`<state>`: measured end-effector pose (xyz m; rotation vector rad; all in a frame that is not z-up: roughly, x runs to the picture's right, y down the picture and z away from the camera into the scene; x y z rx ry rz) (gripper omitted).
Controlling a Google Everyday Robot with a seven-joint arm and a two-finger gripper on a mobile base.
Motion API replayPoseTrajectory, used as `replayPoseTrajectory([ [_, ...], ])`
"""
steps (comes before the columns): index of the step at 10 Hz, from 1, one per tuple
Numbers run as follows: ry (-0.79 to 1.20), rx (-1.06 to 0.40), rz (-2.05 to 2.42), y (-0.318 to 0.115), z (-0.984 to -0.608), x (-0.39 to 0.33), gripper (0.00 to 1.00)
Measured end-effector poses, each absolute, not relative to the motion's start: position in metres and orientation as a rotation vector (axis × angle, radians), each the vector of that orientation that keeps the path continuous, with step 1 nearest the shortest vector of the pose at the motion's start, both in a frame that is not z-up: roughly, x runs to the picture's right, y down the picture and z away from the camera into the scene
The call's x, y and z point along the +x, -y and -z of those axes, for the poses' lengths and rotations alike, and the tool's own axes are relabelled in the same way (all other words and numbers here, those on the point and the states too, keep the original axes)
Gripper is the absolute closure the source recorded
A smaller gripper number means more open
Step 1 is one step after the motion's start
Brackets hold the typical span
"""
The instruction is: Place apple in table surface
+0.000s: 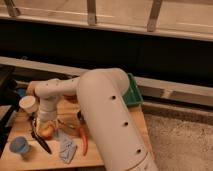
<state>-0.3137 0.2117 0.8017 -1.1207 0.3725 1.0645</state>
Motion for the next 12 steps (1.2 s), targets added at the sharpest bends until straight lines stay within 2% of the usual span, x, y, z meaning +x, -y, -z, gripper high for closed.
replayPoseTrajectory([
  [4,-0.38,-1.082,-1.084,-0.207,-0.801,-0.309,0.95],
  [6,-0.347,-1.062,-1.111,-0.195,-0.796,-0.304,1.0],
  [9,-0.248,-1.007,-1.193,-0.146,-0.781,-0.281,1.0],
  [12,-0.195,-0.935,-1.279,-0.103,-0.783,-0.248,1.0],
])
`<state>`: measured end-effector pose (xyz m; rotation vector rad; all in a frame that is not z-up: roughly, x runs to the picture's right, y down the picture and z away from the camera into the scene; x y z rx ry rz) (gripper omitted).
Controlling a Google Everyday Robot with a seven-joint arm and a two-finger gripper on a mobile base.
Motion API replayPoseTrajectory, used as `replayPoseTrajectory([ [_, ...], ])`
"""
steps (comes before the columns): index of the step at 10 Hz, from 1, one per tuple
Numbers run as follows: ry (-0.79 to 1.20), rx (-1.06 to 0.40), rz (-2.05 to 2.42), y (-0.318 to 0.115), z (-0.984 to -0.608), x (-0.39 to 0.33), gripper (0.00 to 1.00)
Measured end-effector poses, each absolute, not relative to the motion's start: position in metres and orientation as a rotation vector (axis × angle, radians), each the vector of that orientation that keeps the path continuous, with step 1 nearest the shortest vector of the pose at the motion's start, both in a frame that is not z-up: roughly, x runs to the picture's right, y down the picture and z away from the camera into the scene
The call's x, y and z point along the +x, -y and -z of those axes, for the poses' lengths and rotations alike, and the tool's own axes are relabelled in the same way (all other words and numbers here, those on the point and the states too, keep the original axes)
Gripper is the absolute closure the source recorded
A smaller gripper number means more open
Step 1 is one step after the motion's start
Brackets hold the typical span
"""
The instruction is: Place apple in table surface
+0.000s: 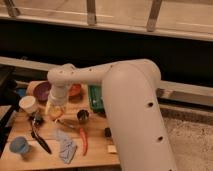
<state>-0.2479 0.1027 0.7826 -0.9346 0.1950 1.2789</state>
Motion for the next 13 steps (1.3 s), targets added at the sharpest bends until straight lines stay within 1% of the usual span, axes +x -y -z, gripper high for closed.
replayPoseTrajectory([
  [1,-0.197,-0.911,-1.325,-0.09,-0.79,-0.231,1.0],
  [3,-0.207,-0.896,-1.368,-0.084,-0.803,-0.216,1.0],
  [7,-0.2,-0.927,-1.475,-0.1,-0.838,-0.198,1.0],
  [11,-0.2,-0.93,-1.477,-0.101,-0.838,-0.199,1.0],
  [13,-0.228,-0.936,-1.491,-0.104,-0.847,-0.2,1.0],
])
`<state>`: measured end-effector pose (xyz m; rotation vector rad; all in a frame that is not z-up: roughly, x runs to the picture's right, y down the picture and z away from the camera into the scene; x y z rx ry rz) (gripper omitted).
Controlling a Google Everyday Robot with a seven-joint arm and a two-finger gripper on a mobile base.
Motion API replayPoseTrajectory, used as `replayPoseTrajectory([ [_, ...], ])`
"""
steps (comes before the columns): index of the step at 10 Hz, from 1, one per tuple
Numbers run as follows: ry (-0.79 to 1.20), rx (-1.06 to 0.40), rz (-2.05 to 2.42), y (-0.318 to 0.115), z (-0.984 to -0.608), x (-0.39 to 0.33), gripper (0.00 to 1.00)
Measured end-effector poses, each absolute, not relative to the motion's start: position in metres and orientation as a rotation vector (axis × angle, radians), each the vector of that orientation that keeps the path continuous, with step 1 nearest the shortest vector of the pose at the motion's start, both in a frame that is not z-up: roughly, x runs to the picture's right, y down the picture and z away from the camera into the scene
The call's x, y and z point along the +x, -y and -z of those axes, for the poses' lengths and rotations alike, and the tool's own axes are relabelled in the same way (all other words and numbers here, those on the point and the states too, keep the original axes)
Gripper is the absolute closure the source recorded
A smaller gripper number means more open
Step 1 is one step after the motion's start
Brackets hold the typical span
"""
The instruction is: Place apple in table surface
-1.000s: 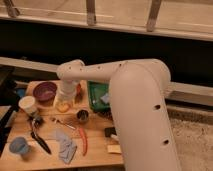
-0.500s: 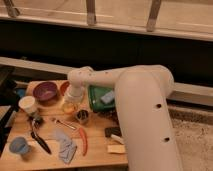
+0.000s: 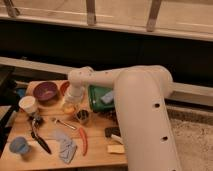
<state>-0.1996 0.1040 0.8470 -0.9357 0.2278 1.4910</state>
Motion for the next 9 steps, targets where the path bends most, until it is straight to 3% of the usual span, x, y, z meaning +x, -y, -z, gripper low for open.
replayPoseTrajectory([
  [4,-0.294,-0.966,-1.508,-0.119,-0.876,-0.2,0.96],
  [9,-0.328,-0.979,-1.48,-0.125,-0.883,-0.209,0.47],
])
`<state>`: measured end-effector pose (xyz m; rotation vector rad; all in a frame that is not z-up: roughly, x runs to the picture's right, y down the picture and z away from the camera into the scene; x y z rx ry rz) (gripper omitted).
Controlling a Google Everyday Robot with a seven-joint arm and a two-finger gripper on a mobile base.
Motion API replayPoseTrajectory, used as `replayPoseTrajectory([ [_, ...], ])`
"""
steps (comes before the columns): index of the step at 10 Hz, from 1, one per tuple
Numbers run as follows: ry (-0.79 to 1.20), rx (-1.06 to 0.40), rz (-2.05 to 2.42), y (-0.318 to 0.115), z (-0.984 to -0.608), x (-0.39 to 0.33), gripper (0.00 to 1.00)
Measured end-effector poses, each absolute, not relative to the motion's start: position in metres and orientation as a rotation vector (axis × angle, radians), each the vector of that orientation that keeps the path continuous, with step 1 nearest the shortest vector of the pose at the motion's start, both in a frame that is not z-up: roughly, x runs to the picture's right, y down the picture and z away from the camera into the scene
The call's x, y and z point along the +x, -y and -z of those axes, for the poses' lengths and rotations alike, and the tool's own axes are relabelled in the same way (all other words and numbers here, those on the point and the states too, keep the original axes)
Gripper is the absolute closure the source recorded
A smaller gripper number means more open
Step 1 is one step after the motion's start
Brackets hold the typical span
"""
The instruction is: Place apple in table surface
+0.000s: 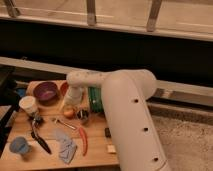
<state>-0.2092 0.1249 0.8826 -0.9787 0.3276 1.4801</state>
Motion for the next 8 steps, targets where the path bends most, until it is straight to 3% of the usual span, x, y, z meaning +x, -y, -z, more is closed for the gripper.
replayPoseTrajectory([
  [3,-0.337,-0.967,-1.476,-0.125,-0.884,-0.209,0.21],
  [8,-0.36,-0.846,-1.472,-0.107,-0.873,-0.202,0.2],
])
